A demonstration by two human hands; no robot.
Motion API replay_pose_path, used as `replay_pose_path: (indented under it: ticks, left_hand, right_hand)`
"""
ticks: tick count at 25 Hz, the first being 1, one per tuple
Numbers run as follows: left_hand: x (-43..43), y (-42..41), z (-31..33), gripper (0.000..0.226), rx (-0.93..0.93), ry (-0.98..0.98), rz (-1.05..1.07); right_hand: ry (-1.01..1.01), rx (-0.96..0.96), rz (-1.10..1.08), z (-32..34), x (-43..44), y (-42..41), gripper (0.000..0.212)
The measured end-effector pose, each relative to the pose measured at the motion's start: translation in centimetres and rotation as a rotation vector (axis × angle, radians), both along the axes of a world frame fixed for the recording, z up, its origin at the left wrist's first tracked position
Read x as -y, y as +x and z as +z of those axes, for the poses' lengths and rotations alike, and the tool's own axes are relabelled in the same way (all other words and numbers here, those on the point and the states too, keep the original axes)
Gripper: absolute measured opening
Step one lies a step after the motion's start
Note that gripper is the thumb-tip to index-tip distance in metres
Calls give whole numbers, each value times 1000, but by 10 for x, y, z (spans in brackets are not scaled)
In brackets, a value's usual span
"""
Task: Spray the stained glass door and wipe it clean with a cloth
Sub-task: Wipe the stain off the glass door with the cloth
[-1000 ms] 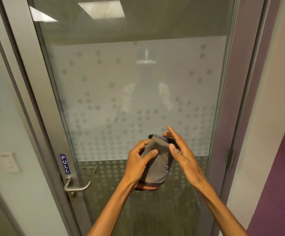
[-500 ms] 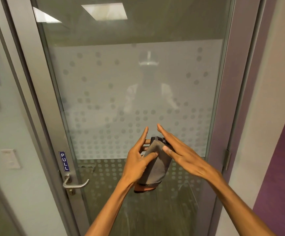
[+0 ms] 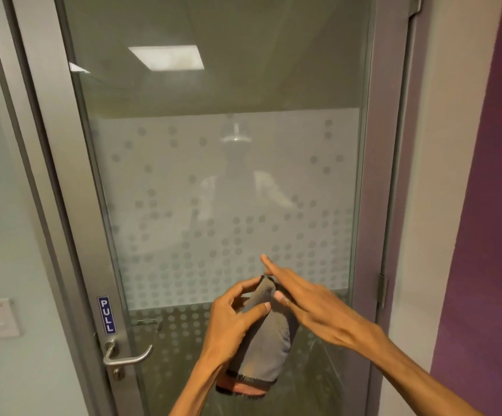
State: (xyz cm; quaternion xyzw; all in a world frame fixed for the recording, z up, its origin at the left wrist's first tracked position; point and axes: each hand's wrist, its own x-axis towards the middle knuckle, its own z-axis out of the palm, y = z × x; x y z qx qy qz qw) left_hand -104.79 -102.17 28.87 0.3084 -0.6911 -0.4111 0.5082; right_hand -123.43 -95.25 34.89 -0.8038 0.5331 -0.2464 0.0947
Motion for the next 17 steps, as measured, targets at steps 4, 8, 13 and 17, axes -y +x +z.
replay_pose_path:
  ticks: [4,8,13,17]
  left_hand:
    - [-22,29,-5,45,-11,-39,-66]
    - [-50,58,-3,45,-45,-35,-114]
    - [-85,83,4,59,-106,33,-176]
    - [-107,98,2,67,-128,24,-172]
  right_hand:
    - [-48,17,-90,-7,-27,34,49]
    - [-36,-11,-78,-6,-59,62,47]
    - [36,53,-59,6,-95,87,49]
    - [-12,-3,-87,5,-121,112,35]
